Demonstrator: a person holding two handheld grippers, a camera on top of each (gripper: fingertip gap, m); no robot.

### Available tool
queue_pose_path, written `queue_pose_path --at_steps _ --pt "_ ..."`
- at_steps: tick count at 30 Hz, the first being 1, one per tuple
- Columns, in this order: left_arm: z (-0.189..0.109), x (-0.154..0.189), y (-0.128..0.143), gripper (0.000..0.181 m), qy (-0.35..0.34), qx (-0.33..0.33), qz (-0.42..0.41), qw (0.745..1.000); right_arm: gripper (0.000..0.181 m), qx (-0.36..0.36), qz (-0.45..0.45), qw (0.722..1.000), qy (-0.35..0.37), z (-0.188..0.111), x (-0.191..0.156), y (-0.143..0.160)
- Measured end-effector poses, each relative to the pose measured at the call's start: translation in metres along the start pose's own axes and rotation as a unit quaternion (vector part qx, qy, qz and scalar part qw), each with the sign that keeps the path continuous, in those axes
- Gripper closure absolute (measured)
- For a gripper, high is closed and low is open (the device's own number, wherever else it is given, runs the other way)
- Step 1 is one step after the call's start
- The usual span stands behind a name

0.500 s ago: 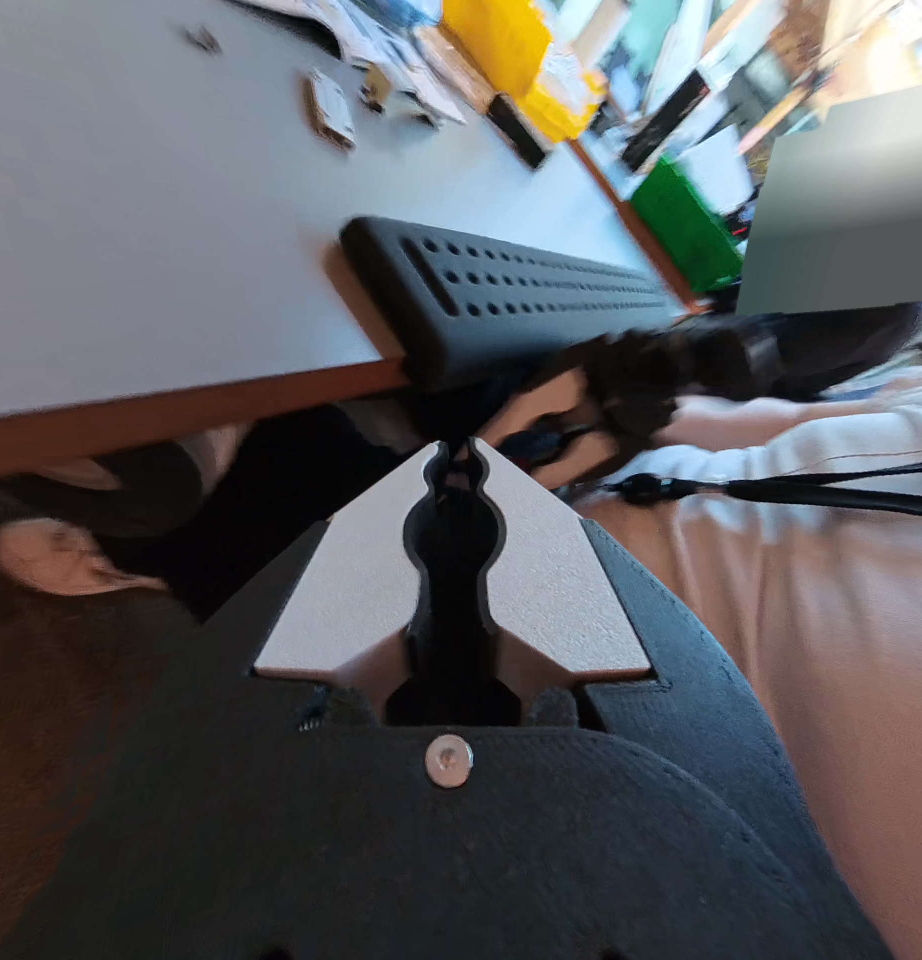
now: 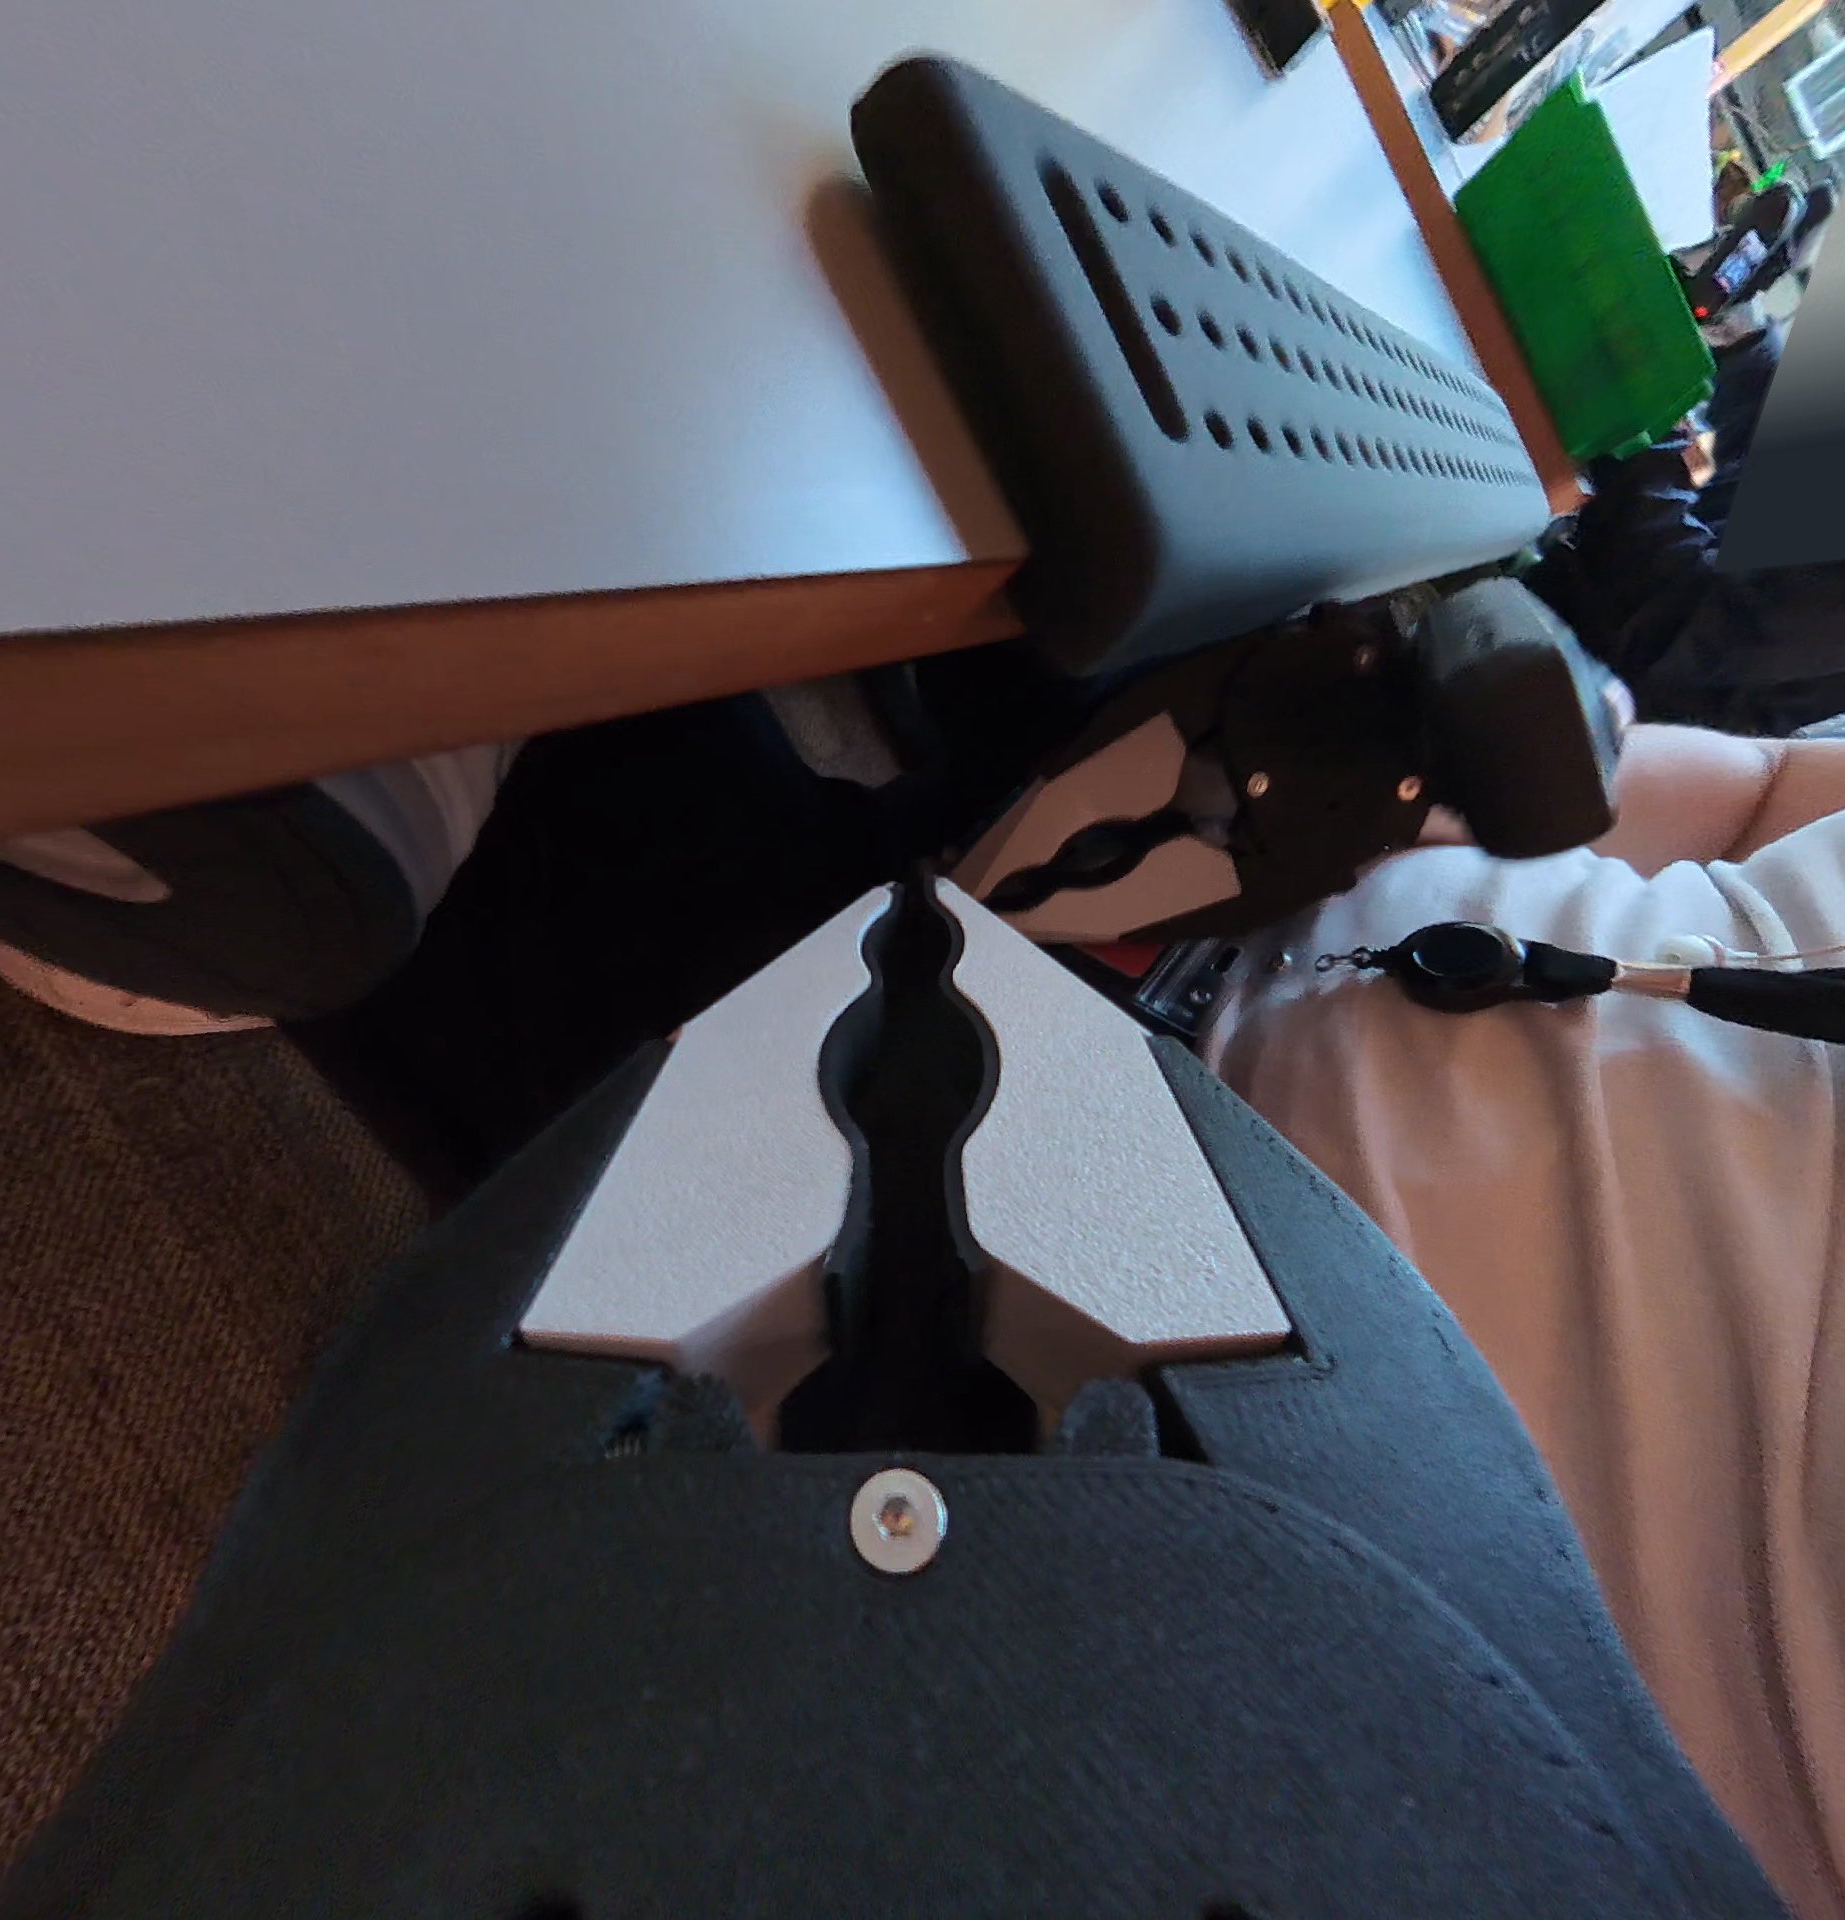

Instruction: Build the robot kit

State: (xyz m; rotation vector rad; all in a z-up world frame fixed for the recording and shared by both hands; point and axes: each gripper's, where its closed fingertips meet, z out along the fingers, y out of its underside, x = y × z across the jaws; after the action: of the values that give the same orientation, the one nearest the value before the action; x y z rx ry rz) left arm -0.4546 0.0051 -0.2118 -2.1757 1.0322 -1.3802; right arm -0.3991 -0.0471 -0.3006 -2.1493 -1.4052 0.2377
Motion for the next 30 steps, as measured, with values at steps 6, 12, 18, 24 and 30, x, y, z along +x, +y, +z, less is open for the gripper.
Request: queue_pose_path --at_steps 6,12,18,24,30 --pt "0.003 0.000 0.005 0.181 0.007 -0.005 -0.005 1.000 0.181 0.129 -0.072 0.987 0.067 -0.048 -0.007 -0.009" --pt "0.006 0.000 0.007 0.181 0.016 -0.017 -0.004 1.000 0.166 0.053 0.000 0.991 0.126 -0.046 0.015 0.052" --pt "0.008 0.004 0.007 0.181 0.013 -0.031 0.007 0.999 0.166 0.082 -0.027 0.991 0.098 -0.040 0.010 0.029" --pt "0.010 0.011 0.012 0.181 0.025 -0.048 0.012 0.998 0.171 0.047 -0.079 0.992 0.086 -0.033 0.009 0.029" --pt "0.045 0.042 0.041 0.169 0.044 -0.125 0.137 0.982 0.172 0.049 -0.074 0.992 0.084 -0.031 0.009 0.028"
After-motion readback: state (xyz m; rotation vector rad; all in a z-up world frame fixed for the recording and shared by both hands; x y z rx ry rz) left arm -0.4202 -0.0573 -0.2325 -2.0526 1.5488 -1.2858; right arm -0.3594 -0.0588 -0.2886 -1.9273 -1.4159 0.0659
